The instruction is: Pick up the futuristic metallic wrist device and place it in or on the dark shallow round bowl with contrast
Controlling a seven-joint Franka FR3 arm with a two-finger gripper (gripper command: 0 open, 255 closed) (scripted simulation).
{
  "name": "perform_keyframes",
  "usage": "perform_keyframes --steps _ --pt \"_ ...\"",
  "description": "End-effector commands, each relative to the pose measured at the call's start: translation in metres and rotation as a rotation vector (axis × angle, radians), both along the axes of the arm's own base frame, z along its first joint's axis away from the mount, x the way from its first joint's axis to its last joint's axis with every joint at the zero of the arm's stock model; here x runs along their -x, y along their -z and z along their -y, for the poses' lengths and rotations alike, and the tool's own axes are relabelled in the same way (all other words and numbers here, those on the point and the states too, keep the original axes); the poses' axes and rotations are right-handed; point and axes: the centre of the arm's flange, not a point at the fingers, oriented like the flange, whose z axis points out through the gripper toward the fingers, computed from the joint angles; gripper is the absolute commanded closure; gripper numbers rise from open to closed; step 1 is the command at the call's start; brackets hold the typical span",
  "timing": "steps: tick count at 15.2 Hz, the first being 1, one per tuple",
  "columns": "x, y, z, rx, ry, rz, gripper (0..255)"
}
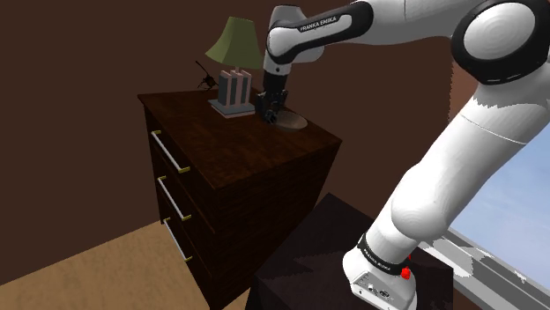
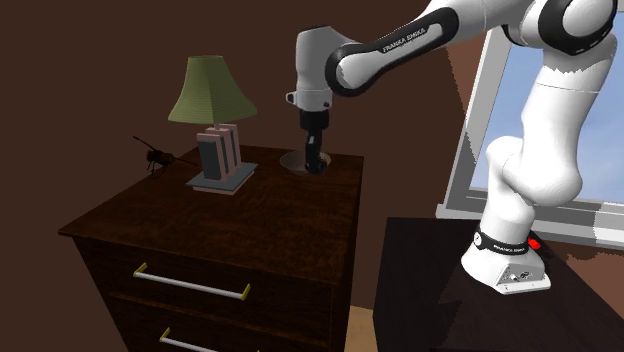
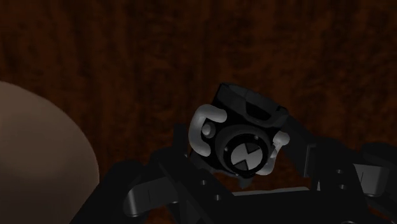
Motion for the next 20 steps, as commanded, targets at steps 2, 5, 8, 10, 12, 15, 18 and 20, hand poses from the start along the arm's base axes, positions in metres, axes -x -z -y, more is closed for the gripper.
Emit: perform_keyframes --steps 2,5,8,10,12,15,18,20 --pt "-0.003 -0.009 0.014 0.0 0.0 0.0 255" --pt "-0.011 -0.009 0.052 0.0 0.0 0.0 255" --pt "-0.018 -0.008 0.091 0.0 0.0 0.0 255" --pt "-0.024 -0.008 0.117 0.0 0.0 0.0 255" --pt "-0.029 -0.007 0.143 0.0 0.0 0.0 255" --pt "-0.037 -0.007 0.182 0.0 0.0 0.0 255" --pt "-0.046 -0.006 0.224 0.0 0.0 0.0 255" --pt "-0.046 0.004 0.224 0.0 0.0 0.0 255"
